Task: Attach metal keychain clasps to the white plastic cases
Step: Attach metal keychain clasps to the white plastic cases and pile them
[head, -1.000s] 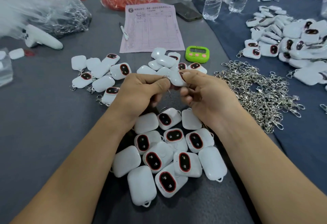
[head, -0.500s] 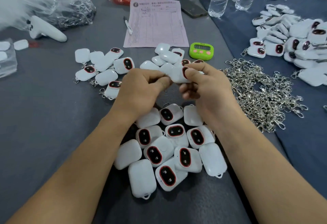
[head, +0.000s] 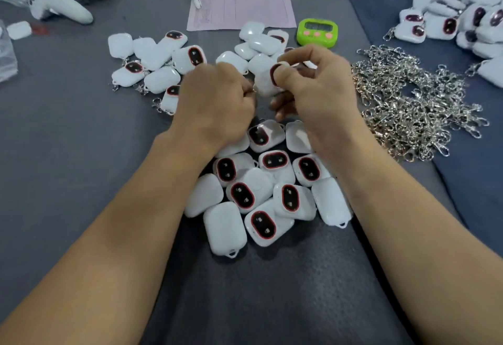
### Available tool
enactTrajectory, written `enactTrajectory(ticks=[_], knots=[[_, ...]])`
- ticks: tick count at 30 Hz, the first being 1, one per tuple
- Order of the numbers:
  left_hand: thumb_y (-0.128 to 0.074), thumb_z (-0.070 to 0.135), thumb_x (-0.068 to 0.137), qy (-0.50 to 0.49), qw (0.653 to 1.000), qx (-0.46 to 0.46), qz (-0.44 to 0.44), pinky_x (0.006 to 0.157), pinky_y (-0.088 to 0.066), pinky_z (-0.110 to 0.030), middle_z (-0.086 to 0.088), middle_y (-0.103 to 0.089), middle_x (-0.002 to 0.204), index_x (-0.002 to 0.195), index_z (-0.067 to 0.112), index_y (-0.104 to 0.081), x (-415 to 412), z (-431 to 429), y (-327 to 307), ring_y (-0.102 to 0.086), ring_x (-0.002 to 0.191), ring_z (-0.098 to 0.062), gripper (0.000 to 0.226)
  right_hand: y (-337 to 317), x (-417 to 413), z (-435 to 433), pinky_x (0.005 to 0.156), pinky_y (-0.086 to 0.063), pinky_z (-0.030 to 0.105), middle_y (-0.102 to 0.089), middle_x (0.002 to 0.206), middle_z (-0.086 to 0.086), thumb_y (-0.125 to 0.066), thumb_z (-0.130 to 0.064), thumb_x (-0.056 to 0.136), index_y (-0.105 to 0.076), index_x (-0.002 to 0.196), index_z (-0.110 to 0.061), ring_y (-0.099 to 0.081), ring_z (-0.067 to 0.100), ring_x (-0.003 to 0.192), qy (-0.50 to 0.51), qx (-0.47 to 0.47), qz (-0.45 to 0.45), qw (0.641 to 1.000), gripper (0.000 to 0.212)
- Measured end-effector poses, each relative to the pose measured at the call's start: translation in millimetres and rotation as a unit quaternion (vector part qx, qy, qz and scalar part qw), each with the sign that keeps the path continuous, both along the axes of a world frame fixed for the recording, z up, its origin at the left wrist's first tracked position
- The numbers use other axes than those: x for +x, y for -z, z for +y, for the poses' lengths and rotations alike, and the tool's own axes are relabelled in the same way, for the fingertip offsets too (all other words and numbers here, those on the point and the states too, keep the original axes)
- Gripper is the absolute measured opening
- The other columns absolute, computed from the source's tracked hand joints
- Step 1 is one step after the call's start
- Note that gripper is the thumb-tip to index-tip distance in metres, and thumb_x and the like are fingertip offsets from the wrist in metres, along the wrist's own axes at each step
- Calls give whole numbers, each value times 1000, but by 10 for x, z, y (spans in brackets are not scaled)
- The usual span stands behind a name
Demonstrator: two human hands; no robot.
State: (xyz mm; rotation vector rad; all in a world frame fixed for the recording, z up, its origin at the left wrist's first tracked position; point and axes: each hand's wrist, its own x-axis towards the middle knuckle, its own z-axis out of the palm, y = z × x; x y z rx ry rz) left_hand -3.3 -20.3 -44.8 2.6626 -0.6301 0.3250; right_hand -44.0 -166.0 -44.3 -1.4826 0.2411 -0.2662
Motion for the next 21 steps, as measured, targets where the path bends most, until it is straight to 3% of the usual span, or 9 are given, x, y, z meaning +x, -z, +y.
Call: enactTrajectory(ticks=[2,4,8,13,14,16,18,21], knots=[[-58,24,86,-3,1000,-6,-25,60,-42,-39,-11,-59,60,64,11,-67,-15,-13,-8,-50,62,-33,27,-3,16,0,42,-47,28,-63,66,7,-61,1,96,-59,98,-6,-58,21,47,3,17,5,1000,8],[-60,23,88,3,995,-97,7,57,-42,-39,-9,-55,55,61,8,-63,-18,-21,11,-48,57,-27,31,-26,42,-37,42,-46,25,-63,73,12,-59,1,98,-59,98,-6,-58,18,45,6,77,24,997,7],[-67,20,93,44,918,-342,196,50,-39,-25,2,-53,48,75,12,-78,37,-32,18,-41,46,-10,22,-50,65,-128,43,-46,20,-64,65,7,-54,-2,101,-63,96,-5,-58,12,46,-3,213,84,973,11],[-62,18,98,121,864,-400,281,52,-39,-18,2,-46,48,83,19,-80,71,-11,10,-38,48,-13,24,-47,65,-169,40,-42,18,-60,64,8,-58,-5,99,-67,94,-1,-55,11,44,-10,300,104,948,11],[-63,18,98,113,868,-400,272,52,-38,-20,2,-46,48,83,18,-80,65,-18,10,-38,48,-12,23,-48,63,-165,40,-42,18,-61,64,7,-58,-5,100,-67,95,-1,-55,10,44,-13,298,100,949,11],[-68,19,94,74,908,-361,201,50,-34,-25,0,-46,48,79,13,-80,40,-27,19,-37,49,-11,20,-48,55,-162,41,-42,19,-63,68,7,-57,-5,100,-65,98,-4,-56,10,46,-21,260,84,962,9],[-71,24,89,31,963,-251,88,49,-32,-29,-6,-47,47,68,8,-74,6,-30,53,-36,48,-11,27,-45,54,-169,43,-43,21,-65,72,8,-58,-4,99,-63,103,-6,-57,12,48,-24,187,59,980,7],[-65,27,92,-7,990,-140,-18,52,-40,-39,-3,-46,47,61,8,-62,-45,-5,49,-43,50,-23,36,-59,21,-157,50,-50,24,-69,81,11,-61,-2,97,-64,111,-8,-64,17,57,-50,123,20,991,15]])
